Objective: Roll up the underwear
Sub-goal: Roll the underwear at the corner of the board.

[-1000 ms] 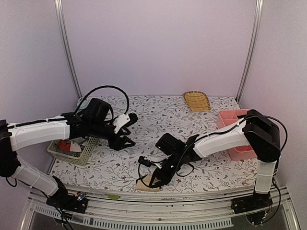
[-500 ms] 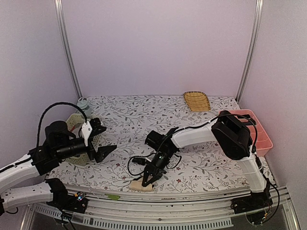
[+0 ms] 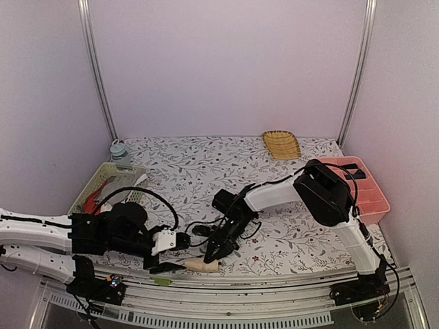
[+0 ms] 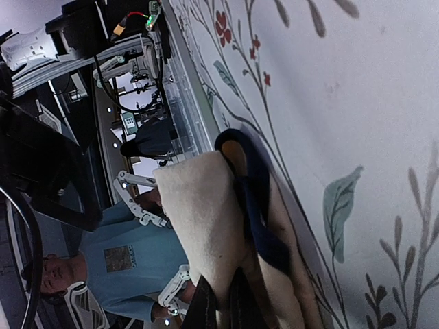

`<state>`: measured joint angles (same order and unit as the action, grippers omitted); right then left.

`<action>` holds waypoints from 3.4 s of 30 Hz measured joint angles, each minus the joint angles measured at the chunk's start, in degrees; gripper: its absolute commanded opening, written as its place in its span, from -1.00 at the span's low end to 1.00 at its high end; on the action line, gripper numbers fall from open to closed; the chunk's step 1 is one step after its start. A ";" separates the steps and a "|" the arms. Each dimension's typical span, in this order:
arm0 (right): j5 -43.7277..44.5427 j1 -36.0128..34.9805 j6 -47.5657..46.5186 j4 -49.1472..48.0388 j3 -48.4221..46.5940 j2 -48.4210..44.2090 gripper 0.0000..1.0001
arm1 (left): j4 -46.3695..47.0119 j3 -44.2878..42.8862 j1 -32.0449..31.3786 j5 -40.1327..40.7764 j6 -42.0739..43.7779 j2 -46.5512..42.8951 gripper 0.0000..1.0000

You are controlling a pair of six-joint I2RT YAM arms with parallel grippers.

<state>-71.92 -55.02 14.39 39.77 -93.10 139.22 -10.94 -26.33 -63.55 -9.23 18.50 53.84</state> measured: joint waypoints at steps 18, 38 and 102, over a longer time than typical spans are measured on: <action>0.50 0.17 2.49 -0.15 -0.48 0.04 -1.00 | 4.66 -5.18 -9.09 11.23 4.94 24.20 -0.06; 23.10 11.43 6.56 -11.43 12.94 -16.79 -0.22 | -1.62 -15.45 -5.60 3.30 5.55 36.11 -1.00; 59.69 -15.21 -16.37 -33.75 35.17 -35.65 -0.01 | -28.70 -37.38 13.60 -34.56 9.29 57.94 -0.86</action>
<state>-12.23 -70.24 -1.98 6.02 -57.93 103.57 -39.64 -63.70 -49.95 -43.79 27.79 111.79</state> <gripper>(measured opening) 0.491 0.140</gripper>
